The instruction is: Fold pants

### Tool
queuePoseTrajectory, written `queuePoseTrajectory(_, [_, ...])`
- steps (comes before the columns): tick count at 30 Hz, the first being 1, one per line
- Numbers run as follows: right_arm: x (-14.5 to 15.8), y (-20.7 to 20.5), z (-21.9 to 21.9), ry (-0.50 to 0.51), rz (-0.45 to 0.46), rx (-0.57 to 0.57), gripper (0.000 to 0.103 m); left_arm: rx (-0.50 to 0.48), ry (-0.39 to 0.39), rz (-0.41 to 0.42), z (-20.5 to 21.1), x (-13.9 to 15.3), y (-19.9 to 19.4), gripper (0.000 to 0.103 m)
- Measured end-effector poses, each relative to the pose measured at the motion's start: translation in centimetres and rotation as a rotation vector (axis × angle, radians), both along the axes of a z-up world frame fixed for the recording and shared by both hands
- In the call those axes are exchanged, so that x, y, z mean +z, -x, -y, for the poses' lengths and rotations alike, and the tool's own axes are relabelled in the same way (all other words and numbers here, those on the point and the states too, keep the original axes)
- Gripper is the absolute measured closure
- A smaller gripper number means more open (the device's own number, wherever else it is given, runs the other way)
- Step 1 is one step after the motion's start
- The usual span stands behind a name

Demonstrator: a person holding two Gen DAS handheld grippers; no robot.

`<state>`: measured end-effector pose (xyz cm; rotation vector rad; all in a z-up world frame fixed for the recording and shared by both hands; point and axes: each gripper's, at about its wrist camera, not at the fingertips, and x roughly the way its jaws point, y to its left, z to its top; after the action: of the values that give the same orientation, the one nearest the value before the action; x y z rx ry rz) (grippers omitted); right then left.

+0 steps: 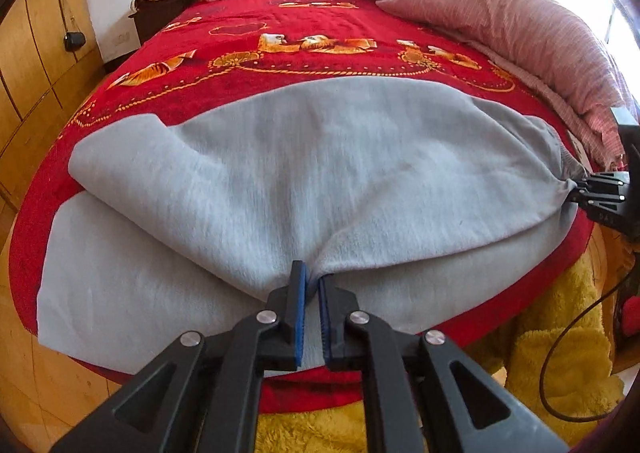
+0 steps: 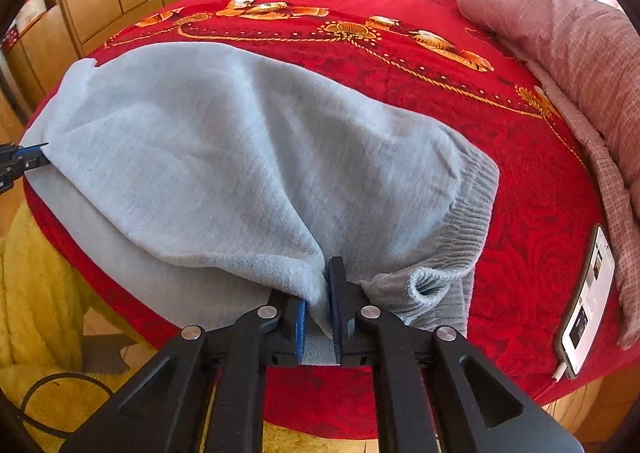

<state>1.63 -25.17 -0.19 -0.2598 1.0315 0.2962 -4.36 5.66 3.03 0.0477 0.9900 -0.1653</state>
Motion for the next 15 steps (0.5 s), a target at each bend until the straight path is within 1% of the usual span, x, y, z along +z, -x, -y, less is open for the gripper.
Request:
queuePoseTrajectory(2, [-0.3, -0.1, 0.2, -0.015, -0.002, -0.015, 0.091, 0.009, 0.014, -0.011, 0.0, -0.3, 0.0, 0.088])
queuePoseTrajectory(3, [-0.4, -0.1, 0.3, -0.032, -0.001, -0.032, 0.091, 0.014, 0.026, -0.018, 0.0, -0.5, 0.0, 0.085])
queuePoseTrajectory(5, [-0.6, 0.0, 0.8, -0.08, 0.006, -0.076, 0.09, 0.025, 0.052, -0.021, 0.0, -0.7, 0.1, 0.074])
queuePoseTrajectory(8, [-0.7, 0.3, 1.3, -0.137, 0.022, -0.122, 0.088, 0.049, 0.089, -0.015, 0.2, -0.9, 0.5, 0.063])
queuePoseTrajectory(10, [-0.7, 0.5, 1.7, -0.179, 0.022, -0.143, 0.087, 0.068, 0.112, -0.017, 0.4, -1.0, 0.9, 0.058])
queuePoseTrajectory(12, [-0.5, 0.5, 2.2, -0.232, 0.002, -0.161, 0.082, 0.08, 0.137, -0.027, 0.5, -0.9, 1.3, 0.055])
queuePoseTrajectory(14, [-0.1, 0.8, 2.6, -0.281, -0.023, -0.168, 0.073, 0.087, 0.168, -0.039, 0.4, -0.9, 1.9, 0.053])
queuePoseTrajectory(15, [0.0, 1.0, 2.8, -0.293, -0.029, -0.175, 0.071, 0.094, 0.19, -0.05, 0.3, -1.0, 2.1, 0.053])
